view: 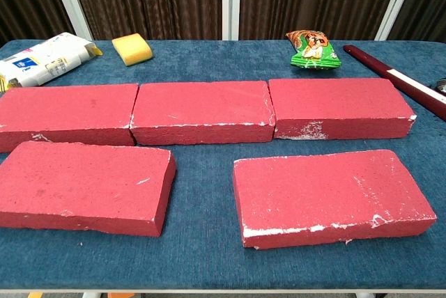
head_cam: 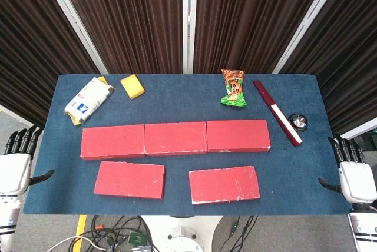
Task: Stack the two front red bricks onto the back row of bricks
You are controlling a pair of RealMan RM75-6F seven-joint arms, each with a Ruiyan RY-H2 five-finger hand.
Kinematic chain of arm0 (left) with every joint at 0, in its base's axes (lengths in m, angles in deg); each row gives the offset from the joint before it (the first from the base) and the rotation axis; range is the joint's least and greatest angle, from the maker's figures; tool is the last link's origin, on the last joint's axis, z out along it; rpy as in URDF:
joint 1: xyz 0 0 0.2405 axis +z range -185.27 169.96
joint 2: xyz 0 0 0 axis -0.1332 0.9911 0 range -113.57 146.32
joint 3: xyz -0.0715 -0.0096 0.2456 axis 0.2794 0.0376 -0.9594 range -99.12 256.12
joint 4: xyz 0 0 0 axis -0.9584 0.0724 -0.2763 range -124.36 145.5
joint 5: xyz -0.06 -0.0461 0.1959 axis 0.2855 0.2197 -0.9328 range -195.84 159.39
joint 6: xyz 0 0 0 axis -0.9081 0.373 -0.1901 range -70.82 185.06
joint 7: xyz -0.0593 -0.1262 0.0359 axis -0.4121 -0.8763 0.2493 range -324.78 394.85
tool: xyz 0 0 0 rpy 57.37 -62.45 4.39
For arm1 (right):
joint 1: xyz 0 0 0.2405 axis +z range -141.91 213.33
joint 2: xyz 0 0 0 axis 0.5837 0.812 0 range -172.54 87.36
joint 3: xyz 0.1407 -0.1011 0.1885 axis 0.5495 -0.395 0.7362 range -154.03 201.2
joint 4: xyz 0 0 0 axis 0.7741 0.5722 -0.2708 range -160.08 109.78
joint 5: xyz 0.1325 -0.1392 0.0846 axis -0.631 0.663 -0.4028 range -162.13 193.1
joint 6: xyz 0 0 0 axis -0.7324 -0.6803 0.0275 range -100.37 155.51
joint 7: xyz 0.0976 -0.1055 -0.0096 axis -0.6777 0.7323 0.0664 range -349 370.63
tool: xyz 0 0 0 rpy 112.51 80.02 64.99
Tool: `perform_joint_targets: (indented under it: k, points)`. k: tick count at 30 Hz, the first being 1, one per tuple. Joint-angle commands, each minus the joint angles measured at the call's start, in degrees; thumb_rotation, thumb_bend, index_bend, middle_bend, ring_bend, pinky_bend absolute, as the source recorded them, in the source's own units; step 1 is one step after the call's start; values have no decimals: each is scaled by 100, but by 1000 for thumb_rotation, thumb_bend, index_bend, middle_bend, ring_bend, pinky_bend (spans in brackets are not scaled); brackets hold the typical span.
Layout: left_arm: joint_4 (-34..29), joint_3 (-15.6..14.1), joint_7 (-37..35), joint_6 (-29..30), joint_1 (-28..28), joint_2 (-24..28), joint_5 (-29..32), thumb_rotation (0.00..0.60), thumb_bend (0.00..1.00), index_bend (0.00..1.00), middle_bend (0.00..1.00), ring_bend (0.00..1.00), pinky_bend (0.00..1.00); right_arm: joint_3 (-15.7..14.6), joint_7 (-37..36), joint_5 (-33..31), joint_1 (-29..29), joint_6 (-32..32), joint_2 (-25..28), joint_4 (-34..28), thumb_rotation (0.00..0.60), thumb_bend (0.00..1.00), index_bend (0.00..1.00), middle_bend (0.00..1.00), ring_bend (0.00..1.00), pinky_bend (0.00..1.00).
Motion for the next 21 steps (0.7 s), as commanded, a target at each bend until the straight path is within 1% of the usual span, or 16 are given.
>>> perform_joint_targets:
  k: [1, 5, 9, 17, 21]
  points:
    - [-35, -30, -14, -28, 0, 20, -14, 600, 0, 2, 0, 0, 0, -183, 109, 244, 88, 185, 182, -219, 600, 0, 0, 0, 0, 0]
    - [-13, -33, -36, -11, 0, -28, -33, 600, 0, 2, 0, 0, 0, -339, 452, 521, 283, 504, 321, -476, 600, 0, 0, 0, 0, 0]
    - [-16, -55, -36, -27, -3, -66, -47, 600, 0, 2, 0, 0, 0, -544, 639, 573, 540, 1158, 455, -846, 600, 0, 0, 0, 0, 0]
    - [68, -82, -107, -109, -22, -106, -25, 600, 0, 2, 0, 0, 0, -584, 1188, 480, 1032, 1996, 109, -1089, 600, 0, 0, 0, 0, 0]
    - [111, -94, -135, -160, -37, -108, -11, 600, 0, 2, 0, 0, 0, -584, 1224, 431, 1312, 2419, -44, -1263, 600, 0, 0, 0, 0, 0]
